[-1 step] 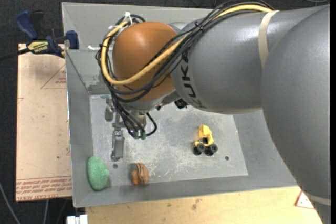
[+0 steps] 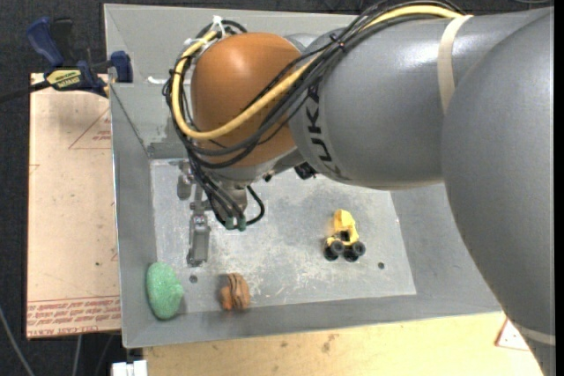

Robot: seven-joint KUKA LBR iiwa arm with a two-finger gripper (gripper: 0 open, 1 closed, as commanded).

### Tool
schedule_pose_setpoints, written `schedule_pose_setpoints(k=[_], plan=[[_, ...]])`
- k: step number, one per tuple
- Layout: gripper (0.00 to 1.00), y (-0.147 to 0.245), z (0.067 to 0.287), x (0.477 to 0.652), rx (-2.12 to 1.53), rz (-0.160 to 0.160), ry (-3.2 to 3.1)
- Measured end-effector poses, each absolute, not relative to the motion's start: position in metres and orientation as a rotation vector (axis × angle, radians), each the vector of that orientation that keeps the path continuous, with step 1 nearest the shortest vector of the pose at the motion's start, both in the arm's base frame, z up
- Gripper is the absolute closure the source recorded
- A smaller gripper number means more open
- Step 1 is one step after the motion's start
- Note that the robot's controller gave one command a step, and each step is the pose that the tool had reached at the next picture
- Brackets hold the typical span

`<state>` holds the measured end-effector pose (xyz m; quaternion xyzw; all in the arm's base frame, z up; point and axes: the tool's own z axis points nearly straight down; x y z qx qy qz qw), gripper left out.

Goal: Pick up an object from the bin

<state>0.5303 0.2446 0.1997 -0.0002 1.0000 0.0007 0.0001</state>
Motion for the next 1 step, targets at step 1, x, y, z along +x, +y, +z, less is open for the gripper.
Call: schedule_pose_setpoints(k=[1], plan=[[0.00, 0.2458, 0.1712, 0.5203, -0.194, 0.005, 3.127]])
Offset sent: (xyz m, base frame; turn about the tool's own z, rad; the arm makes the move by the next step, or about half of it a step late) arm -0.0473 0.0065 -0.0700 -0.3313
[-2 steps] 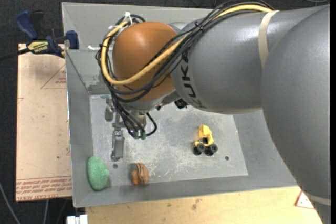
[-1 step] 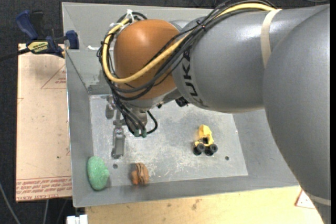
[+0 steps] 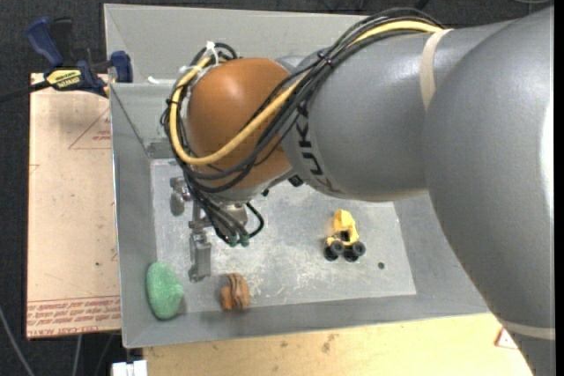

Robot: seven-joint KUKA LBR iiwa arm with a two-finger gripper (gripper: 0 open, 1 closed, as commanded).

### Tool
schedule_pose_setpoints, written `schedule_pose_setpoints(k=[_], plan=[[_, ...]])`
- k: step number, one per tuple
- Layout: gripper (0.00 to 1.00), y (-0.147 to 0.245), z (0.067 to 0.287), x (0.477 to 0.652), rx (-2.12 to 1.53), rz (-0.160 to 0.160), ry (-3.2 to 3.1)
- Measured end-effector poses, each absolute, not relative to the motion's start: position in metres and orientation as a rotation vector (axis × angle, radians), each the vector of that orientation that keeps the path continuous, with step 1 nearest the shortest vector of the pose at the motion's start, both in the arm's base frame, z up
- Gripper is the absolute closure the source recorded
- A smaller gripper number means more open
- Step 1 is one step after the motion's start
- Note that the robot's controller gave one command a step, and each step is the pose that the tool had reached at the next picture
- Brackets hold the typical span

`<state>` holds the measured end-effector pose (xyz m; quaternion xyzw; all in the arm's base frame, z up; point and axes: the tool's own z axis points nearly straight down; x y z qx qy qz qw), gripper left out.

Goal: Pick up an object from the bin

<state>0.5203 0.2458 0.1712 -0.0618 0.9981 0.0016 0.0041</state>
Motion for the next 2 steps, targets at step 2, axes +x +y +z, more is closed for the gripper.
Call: schedule_pose_setpoints(k=[2], plan=[[0.00, 0.254, 0.113, 0.491, -0.926, 0.003, 3.000]])
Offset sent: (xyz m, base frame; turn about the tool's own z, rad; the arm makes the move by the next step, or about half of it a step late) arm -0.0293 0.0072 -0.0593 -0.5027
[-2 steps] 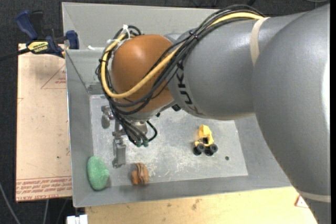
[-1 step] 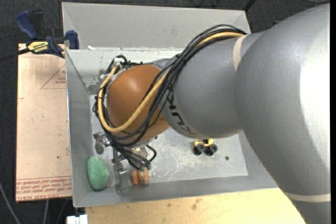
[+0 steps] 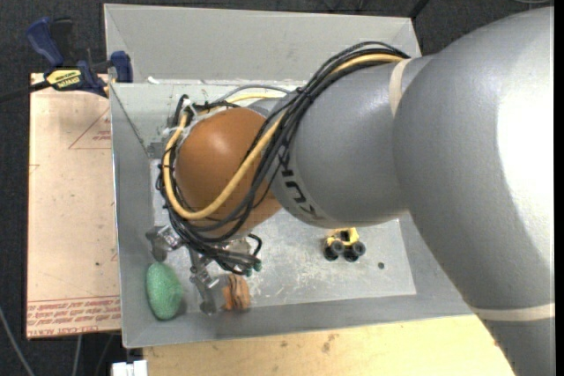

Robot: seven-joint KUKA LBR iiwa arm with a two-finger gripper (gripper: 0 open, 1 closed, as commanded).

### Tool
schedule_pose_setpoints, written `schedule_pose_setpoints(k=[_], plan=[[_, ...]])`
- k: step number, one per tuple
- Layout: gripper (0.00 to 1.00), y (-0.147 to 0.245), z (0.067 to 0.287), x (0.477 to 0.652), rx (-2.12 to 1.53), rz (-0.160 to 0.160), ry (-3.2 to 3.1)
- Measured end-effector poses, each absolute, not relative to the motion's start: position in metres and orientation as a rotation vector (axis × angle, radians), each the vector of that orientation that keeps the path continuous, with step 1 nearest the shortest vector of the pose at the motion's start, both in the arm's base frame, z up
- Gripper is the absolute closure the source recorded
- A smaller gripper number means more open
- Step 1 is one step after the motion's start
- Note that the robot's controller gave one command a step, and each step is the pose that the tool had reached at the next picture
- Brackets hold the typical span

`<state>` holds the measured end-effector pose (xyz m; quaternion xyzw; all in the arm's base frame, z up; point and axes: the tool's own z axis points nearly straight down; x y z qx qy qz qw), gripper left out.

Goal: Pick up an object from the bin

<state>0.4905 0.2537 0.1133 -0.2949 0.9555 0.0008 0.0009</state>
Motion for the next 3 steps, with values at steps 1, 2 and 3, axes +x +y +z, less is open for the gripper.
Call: schedule_pose_setpoints(k=[1, 2, 3], plan=[[0.00, 0.2484, 0.0707, 0.4889, -0.991, -0.006, 2.974], [1.00, 0.2539, 0.0700, 0.4842, -1.444, 0.003, 2.787], [1.00, 0.2538, 0.0699, 0.4841, -1.444, 0.004, 2.787]])
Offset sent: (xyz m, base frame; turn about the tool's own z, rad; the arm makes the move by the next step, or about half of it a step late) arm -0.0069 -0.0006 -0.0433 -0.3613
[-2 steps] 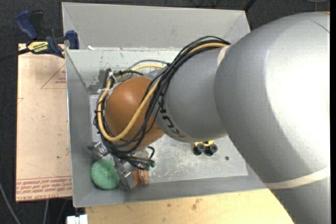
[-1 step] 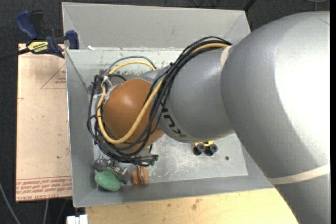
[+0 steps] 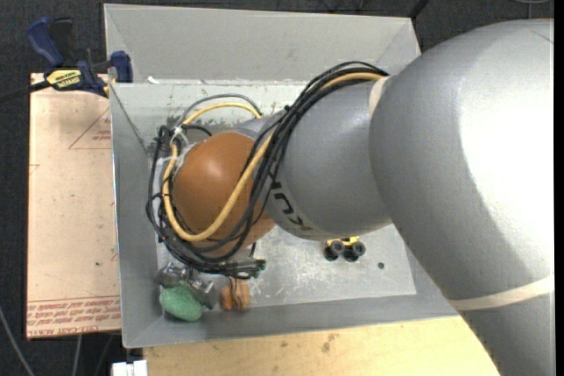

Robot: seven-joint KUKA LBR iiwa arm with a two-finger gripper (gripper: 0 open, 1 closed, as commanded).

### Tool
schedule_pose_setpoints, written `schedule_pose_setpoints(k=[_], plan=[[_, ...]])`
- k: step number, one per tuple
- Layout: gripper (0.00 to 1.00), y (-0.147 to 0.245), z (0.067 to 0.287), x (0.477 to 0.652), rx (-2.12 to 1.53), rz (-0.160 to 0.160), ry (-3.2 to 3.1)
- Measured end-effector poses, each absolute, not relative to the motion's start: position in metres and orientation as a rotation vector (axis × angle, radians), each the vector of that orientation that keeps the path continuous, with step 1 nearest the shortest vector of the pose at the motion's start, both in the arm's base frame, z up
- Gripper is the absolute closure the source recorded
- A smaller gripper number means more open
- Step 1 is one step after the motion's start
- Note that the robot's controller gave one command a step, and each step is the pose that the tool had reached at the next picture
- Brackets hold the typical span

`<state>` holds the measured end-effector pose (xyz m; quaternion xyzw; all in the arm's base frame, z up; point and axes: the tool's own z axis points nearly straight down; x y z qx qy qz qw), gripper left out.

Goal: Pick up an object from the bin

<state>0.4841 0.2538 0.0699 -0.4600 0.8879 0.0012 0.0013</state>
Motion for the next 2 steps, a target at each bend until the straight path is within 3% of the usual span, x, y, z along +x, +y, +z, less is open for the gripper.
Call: schedule_pose_setpoints(k=[1, 2], plan=[[1.00, 0.256, 0.179, 0.486, -1.436, 0.002, 2.781], [1.00, 0.254, 0.106, 0.483, -1.444, 0.004, 2.793]])
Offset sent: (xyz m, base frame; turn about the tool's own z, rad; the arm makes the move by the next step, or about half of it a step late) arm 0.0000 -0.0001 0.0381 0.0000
